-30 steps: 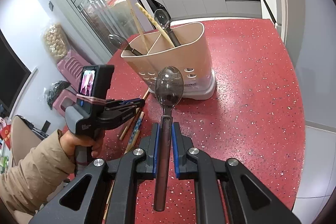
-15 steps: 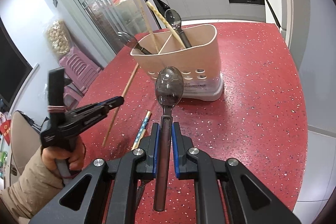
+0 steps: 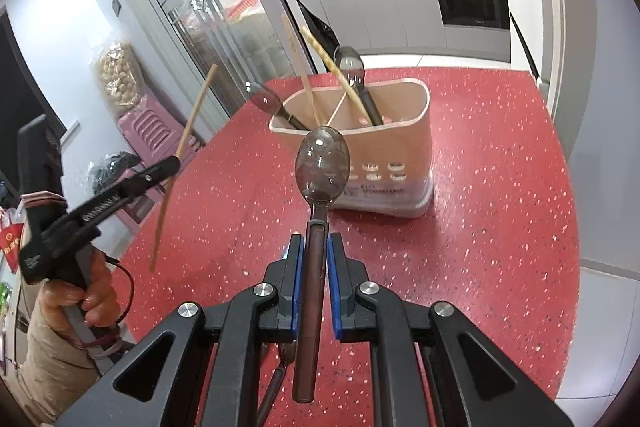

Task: Organize utensils
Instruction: 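Lift the dark spoon and wooden chopstick and carry both toward the beige holder, then lower the spoon into the holder with the right gripper while the left drops the chopstick in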

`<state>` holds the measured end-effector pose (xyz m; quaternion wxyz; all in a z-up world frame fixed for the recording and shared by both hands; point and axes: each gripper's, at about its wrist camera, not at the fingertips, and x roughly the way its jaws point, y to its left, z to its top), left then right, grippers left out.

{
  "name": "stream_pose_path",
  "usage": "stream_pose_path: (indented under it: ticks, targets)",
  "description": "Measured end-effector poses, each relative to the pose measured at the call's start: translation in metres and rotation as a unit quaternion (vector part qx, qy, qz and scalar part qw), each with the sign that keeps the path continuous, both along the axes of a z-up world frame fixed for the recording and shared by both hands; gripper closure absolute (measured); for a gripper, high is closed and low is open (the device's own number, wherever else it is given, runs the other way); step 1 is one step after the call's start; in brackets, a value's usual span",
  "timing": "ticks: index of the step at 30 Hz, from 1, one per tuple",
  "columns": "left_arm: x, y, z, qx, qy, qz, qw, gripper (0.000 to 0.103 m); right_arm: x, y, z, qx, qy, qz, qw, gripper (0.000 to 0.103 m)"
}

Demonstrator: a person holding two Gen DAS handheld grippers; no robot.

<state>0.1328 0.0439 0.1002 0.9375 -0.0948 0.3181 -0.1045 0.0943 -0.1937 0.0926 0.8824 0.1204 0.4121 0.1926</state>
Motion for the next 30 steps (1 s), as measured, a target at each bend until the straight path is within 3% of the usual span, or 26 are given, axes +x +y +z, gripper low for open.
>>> stream_pose_path:
  ticks: [15,19,30]
  targets:
    - [0.064,-0.064,0.05,-0.022,-0.068,-0.032,0.9969,0.072,0.06,-0.022,0.039,0.004,-0.045,-0.018,0.999,0.091]
    - [0.086,-0.076,0.052,-0.032,-0.078,-0.024,0.9962,0.072,0.082,-0.024,0.045,0.003,-0.063,-0.022,0.998,0.091]
    - [0.123,-0.1,0.034,-0.005,-0.124,0.034,0.9916,0.072,0.141,-0.016,0.037,-0.013,-0.118,-0.031,0.992,0.091]
